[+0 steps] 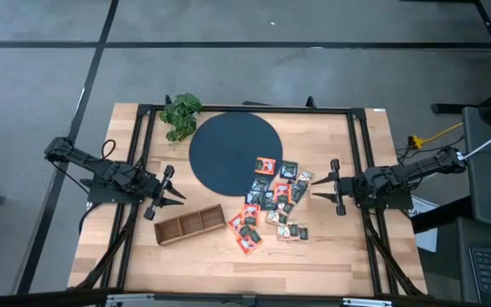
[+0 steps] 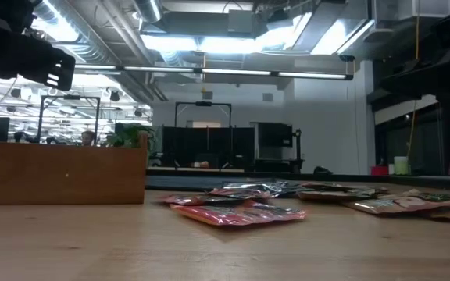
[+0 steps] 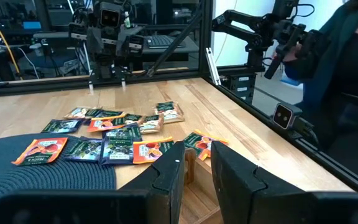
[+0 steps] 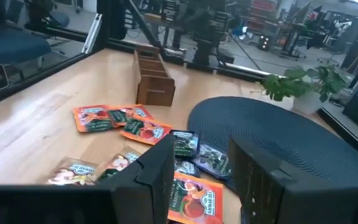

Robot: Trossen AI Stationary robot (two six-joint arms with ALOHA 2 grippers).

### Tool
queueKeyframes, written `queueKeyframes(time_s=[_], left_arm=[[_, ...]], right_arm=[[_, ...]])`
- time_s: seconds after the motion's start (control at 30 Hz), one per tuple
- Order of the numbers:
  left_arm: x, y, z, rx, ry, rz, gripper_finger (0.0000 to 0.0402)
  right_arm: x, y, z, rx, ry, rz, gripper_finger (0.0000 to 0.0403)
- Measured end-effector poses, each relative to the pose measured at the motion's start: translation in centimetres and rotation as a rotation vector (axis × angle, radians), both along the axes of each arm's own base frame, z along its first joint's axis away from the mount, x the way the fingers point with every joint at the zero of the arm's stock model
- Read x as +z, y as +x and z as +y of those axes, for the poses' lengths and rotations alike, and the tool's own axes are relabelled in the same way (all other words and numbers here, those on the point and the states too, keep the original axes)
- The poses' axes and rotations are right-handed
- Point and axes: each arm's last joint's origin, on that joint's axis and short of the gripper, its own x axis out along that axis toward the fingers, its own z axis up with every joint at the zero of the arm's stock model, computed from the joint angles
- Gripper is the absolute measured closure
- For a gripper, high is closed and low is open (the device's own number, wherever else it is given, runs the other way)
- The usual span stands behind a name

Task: Pick & Place Tea
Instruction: Put the purple tea bag into the right section of the wooden organizer

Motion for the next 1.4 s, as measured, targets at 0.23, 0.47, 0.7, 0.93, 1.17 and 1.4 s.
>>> queueKeyframes(time_s=[0.23, 0.47, 0.7, 0.93, 1.17, 1.4], left_arm=[[0.0, 0.0, 0.0, 0.0, 0.0, -0.001, 0.0327], [0.2, 0.0, 0.1, 0.043, -0.003, -0.016, 0.0327], [0.3, 0.0, 0.1, 0.037, -0.092, -0.011, 0.0327], [1.1, 0.1, 0.2, 0.092, -0.16, -0.082, 0.0327], [1.9, 0.1, 0.7, 0.241, -0.243, -0.159, 0.0327], [1.5, 1.3, 0.3, 0.282, -0.251, -0.023, 0.0327]], right_arm=[[0.2, 0.0, 0.4, 0.04, 0.724, 0.078, 0.0251], [0.4, 0.0, 0.0, -0.125, 1.058, 0.016, 0.0251], [0.5, 0.1, -0.4, -0.24, 1.204, -0.055, 0.0251], [1.6, 0.5, -0.6, -0.295, 1.057, -0.224, 0.0251], [1.7, 2.1, -0.1, -0.354, 0.887, -0.096, 0.0251], [4.2, 6.5, 1.3, -0.387, 0.525, 0.134, 0.0251]])
